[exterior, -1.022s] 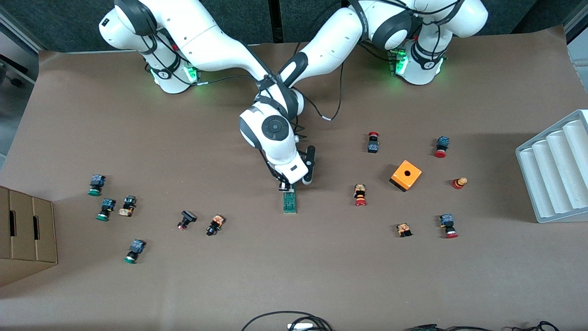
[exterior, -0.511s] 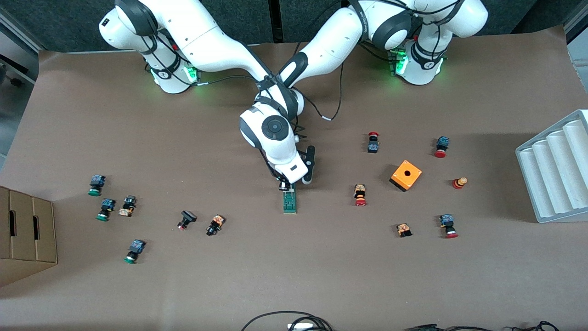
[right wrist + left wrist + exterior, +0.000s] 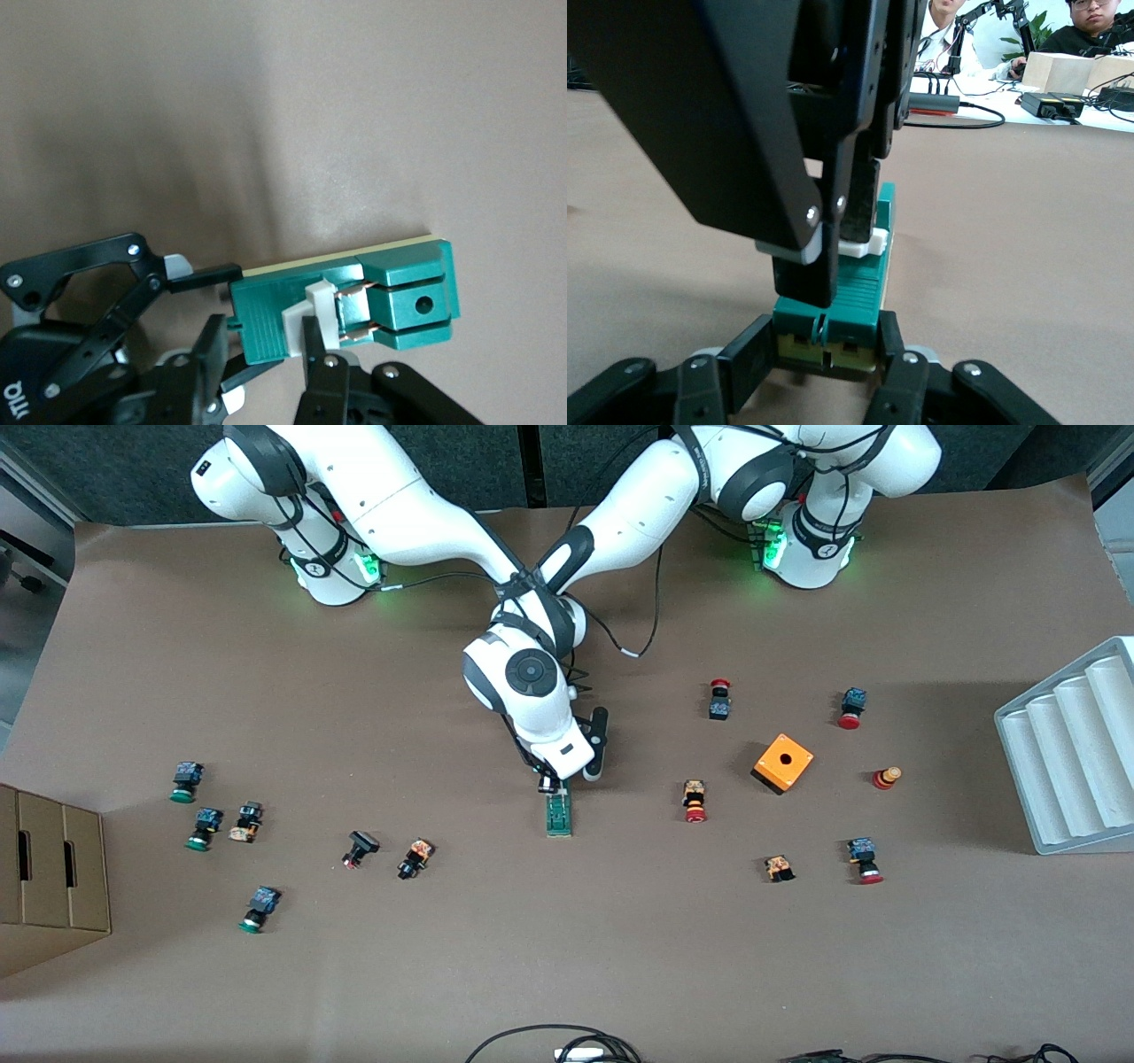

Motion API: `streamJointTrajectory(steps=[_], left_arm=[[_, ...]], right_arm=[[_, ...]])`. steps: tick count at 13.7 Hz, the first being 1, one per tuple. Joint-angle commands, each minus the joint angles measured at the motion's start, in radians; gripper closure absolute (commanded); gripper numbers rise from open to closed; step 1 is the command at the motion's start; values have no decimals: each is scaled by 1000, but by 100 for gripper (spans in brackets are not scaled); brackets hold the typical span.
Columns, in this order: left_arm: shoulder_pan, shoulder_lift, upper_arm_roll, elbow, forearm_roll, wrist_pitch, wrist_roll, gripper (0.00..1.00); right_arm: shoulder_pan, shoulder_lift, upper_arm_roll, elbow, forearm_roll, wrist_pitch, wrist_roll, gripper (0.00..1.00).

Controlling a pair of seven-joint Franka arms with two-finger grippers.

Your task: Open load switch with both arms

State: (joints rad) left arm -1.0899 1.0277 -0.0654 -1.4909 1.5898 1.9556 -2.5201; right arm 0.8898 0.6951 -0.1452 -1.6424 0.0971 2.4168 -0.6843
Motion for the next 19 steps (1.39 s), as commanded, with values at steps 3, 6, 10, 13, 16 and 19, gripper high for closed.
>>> streamJointTrajectory(steps=[3, 6, 10, 13, 16, 19], left_arm=[[-4, 15, 10, 21, 13, 11, 0, 60], [-4, 15, 9, 21, 13, 11, 0, 60], [-4, 15, 9, 21, 13, 11, 0, 60], [-4, 15, 9, 21, 13, 11, 0, 60], [-4, 15, 9, 21, 13, 11, 0, 60], [-4, 15, 9, 21, 13, 11, 0, 60]], right_arm=[[8, -34, -5, -10, -8, 13, 23, 0], [9, -55, -7, -8, -10, -5, 23, 0], [6, -103, -10, -7, -8, -88, 25, 0], [-2, -146, -8, -5, 0, -148, 25, 0], [-9, -187, -7, -1, 1, -191, 25, 0], [-29, -236, -5, 4, 1, -246, 124, 0]])
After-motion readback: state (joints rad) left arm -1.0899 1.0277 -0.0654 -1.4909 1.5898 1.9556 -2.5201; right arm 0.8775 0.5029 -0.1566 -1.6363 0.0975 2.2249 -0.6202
